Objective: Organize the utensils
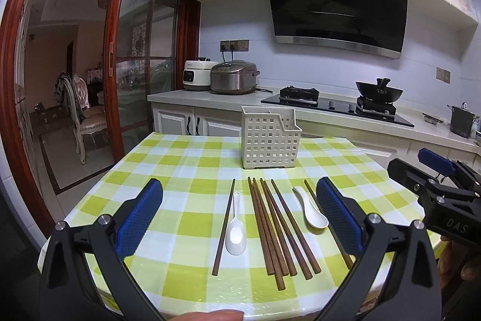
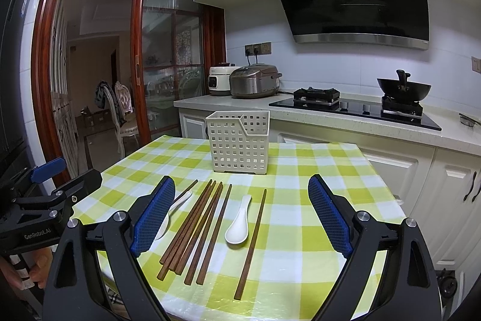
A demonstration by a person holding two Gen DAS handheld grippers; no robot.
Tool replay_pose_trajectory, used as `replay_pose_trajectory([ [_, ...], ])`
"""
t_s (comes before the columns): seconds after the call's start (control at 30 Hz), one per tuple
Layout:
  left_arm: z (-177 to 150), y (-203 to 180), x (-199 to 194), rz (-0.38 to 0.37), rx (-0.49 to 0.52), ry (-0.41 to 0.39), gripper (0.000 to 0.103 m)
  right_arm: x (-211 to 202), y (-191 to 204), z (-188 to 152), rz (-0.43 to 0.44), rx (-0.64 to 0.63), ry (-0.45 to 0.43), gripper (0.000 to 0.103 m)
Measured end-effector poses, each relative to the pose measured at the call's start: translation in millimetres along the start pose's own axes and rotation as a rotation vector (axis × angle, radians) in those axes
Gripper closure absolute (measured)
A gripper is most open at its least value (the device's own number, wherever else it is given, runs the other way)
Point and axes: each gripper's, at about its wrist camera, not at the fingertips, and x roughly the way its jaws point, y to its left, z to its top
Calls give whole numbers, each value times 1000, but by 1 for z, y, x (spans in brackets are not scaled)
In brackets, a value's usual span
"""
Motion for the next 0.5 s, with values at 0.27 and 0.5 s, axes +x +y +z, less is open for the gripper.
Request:
replay_pose_trajectory([
  [0.27,-1,0,1,-2,0,2,4,3,0,-4,2,5,7,18],
  [0.5,-3,4,2,-12,-11,6,4,5,-1,-5,3,8,12,18],
])
